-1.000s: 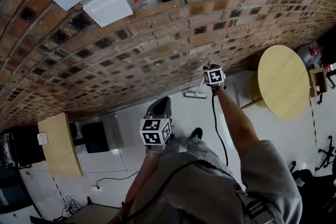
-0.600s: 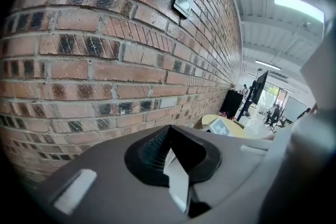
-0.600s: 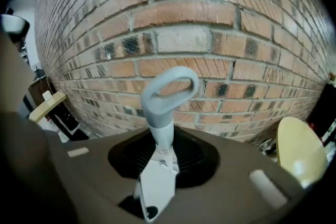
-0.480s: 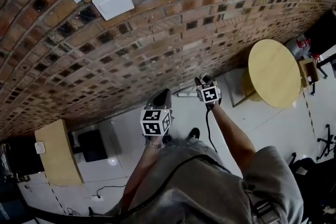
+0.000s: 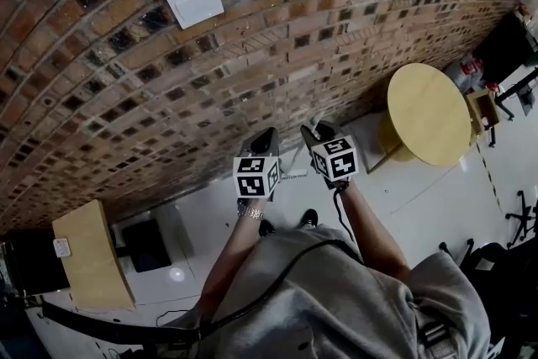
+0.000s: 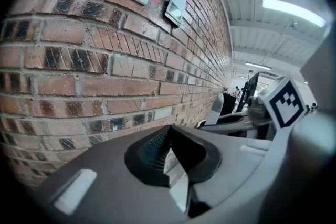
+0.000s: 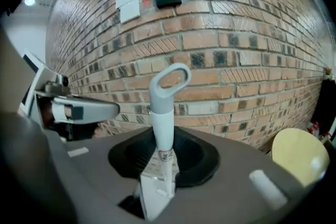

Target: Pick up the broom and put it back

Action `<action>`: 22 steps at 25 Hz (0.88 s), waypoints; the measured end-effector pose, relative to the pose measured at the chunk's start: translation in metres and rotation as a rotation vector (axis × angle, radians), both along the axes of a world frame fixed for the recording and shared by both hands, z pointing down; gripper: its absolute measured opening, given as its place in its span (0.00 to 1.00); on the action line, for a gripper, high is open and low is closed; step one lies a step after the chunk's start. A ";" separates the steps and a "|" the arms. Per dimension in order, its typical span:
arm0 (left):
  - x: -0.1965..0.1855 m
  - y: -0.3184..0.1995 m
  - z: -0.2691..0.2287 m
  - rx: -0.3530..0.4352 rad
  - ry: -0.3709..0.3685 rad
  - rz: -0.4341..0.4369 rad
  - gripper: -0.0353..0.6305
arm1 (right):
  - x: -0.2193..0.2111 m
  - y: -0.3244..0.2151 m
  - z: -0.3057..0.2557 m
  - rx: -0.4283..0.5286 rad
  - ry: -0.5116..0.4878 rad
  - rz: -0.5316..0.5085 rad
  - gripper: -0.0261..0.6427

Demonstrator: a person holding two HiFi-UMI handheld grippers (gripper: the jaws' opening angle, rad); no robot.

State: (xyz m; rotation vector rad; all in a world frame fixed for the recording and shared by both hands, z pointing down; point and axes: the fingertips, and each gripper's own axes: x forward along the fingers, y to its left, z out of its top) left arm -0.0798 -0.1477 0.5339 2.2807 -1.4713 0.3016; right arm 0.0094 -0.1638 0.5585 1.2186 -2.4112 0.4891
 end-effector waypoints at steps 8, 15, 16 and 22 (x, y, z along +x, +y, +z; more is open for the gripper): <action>0.005 0.002 -0.007 0.016 -0.011 0.031 0.06 | -0.015 0.023 -0.031 0.026 -0.057 0.004 0.19; 0.009 0.005 -0.012 0.033 -0.038 0.068 0.06 | -0.028 0.031 -0.033 0.040 -0.031 -0.017 0.19; 0.009 0.005 -0.013 0.034 -0.042 0.069 0.06 | -0.028 0.030 -0.034 0.044 -0.027 -0.017 0.19; 0.006 0.005 -0.014 0.026 0.006 0.054 0.06 | -0.025 0.027 -0.034 0.055 -0.004 -0.009 0.19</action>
